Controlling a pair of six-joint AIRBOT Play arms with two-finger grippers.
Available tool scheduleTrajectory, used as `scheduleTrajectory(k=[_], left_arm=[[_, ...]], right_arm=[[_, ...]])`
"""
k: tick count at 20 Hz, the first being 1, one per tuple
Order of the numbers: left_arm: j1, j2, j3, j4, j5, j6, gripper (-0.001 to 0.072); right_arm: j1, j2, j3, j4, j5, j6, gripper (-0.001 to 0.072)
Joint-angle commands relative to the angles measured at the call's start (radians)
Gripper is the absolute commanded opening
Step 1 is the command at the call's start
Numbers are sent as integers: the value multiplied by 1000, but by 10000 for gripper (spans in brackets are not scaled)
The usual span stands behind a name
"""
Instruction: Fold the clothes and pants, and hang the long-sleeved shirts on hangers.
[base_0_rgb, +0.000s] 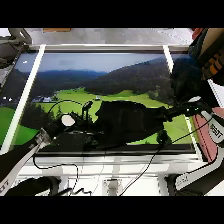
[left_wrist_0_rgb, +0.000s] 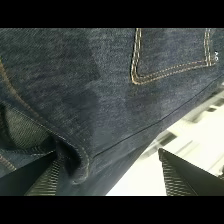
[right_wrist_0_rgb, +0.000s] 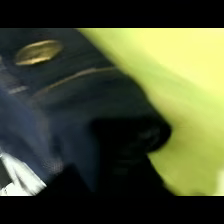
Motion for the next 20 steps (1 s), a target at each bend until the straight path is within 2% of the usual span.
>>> scheduleTrajectory(k=[1, 3, 6, 10, 14, 17, 20], left_arm=[[15, 0, 2, 26, 16, 2, 692], [64, 4, 12, 26, 14, 46, 692], [200, 48, 63, 62, 2, 96, 692], [411, 192, 158, 138, -24, 146, 692], [590, 384, 184, 138, -22, 232, 692], [696, 512, 184, 138, -22, 238, 692], [761, 591, 184, 138, -22, 287, 692]], right_arm=[[68, -8, 3, 116, -4, -74, 34], [99, 13, 4, 203, -7, -113, 34], [112, 77, 33, 283, -49, -112, 33], [112, 211, 125, 252, -256, -21, 33], [77, 344, 217, 86, -500, 173, 34], [-21, 426, 271, -156, -507, 412, 34], [-167, 510, 277, -364, -446, 612, 34]])
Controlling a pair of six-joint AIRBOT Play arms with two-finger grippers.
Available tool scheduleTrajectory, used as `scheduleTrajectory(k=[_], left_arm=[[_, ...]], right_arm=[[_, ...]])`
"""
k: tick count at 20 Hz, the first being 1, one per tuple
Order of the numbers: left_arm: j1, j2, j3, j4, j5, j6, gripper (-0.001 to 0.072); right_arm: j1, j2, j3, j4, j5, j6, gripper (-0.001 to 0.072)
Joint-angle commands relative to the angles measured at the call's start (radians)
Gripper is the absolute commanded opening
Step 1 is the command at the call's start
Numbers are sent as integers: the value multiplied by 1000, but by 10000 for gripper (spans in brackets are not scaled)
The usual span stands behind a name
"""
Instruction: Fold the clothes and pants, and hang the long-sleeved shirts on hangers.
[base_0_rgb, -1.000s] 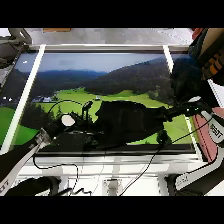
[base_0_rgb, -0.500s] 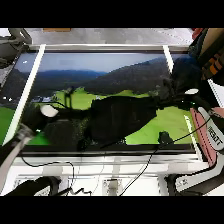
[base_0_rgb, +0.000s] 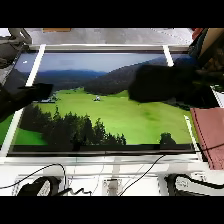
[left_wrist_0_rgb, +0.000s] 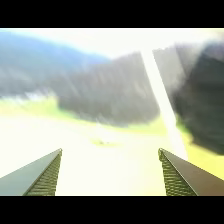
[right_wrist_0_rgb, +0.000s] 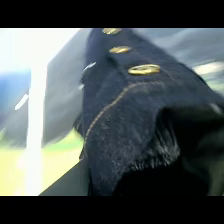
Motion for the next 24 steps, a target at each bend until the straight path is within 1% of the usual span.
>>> scheduleTrajectory(k=[1, 3, 4, 7, 8, 10, 11, 13, 14, 15, 16, 17, 19, 20, 21, 22, 23, 24], left_arm=[[90, 105, 4, 4, 2, 48, 692], [98, 115, 4, 4, 2, 49, 692], [98, 114, 3, 4, 2, 50, 692], [98, 114, 3, 4, 2, 52, 692], [98, 114, 3, 4, 2, 52, 692], [98, 114, 3, 3, 1, 52, 692], [98, 114, 3, 3, 1, 52, 692], [98, 114, 3, 3, 1, 52, 692], [98, 114, 3, 3, 1, 52, 692], [98, 114, 3, 3, 1, 51, 692], [98, 114, 3, 3, 1, 51, 692], [98, 114, 3, 3, 1, 52, 692], [98, 114, 3, 3, 1, 51, 693], [98, 114, 3, 3, 1, 51, 693], [98, 114, 3, 3, 1, 51, 692], [98, 114, 3, 3, 1, 51, 692], [98, 114, 3, 3, 1, 51, 692], [98, 114, 3, 3, 1, 51, 693]], right_arm=[[-161, 101, 23, -284, 27, 266, 34], [-282, 145, 23, -376, 84, 332, 34], [-341, 160, 23, -412, 121, 349, 34], [-500, 175, 22, -523, 289, 357, 34], [-547, 174, 22, -570, 360, 383, 34], [-625, 176, 22, -697, 500, 501, 34], [-656, 176, 22, -729, 535, 521, 34], [-699, 174, 22, -734, 551, 521, 47], [-710, 174, 22, -734, 554, 521, 228], [-714, 174, 22, -735, 557, 519, 577], [-714, 174, 22, -734, 558, 510, 694], [-714, 174, 22, -730, 557, 510, 702], [-713, 174, 22, -712, 556, 509, 700], [-713, 174, 22, -706, 558, 496, 686], [-713, 174, 22, -698, 559, 478, 555], [-713, 174, 22, -686, 570, 447, 359], [-713, 174, 15, -663, 580, 422, 89], [-712, 175, 3, -625, 591, 420, 34]])
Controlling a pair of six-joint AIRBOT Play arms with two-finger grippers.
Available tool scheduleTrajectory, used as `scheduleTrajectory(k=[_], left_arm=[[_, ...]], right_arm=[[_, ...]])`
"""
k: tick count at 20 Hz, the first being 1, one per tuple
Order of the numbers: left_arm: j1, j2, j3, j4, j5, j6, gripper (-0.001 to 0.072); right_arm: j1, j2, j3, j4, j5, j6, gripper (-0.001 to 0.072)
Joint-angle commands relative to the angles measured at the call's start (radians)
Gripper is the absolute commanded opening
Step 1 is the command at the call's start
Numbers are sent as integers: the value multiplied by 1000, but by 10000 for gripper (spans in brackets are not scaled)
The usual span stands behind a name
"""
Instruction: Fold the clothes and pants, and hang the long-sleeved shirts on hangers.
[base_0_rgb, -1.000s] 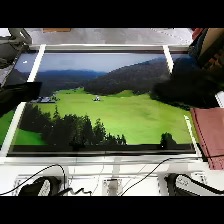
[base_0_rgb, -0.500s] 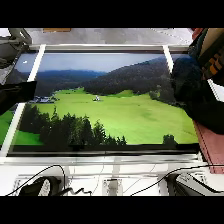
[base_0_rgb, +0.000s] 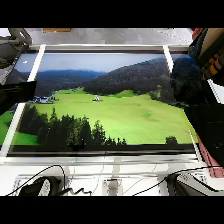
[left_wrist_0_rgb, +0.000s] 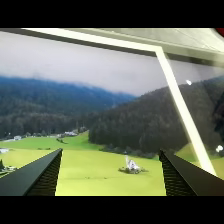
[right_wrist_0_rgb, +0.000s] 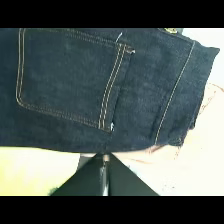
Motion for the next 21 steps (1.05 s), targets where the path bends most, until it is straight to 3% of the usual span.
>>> scheduleTrajectory(k=[1, 4, 12, 14, 17, 21], left_arm=[[1, 1, 0, 0, 0, 0, 693], [1, 1, 0, 0, 0, 0, 692], [-1, 1, 0, -1, 0, 0, 693], [-1, 1, 0, -1, 0, 0, 692], [-1, 1, 0, -1, 0, 0, 693], [-1, 1, 0, -1, 0, 0, 693]], right_arm=[[13, 1, -31, 124, 34, -59, 34], [180, 3, -76, 240, 10, -109, 33], [1101, 3, -122, 120, -97, -330, 34], [1238, 3, -120, 17, -158, -303, 33], [1304, 7, -87, -109, -208, -154, 33], [1305, 32, -69, -67, -207, -96, 34]])
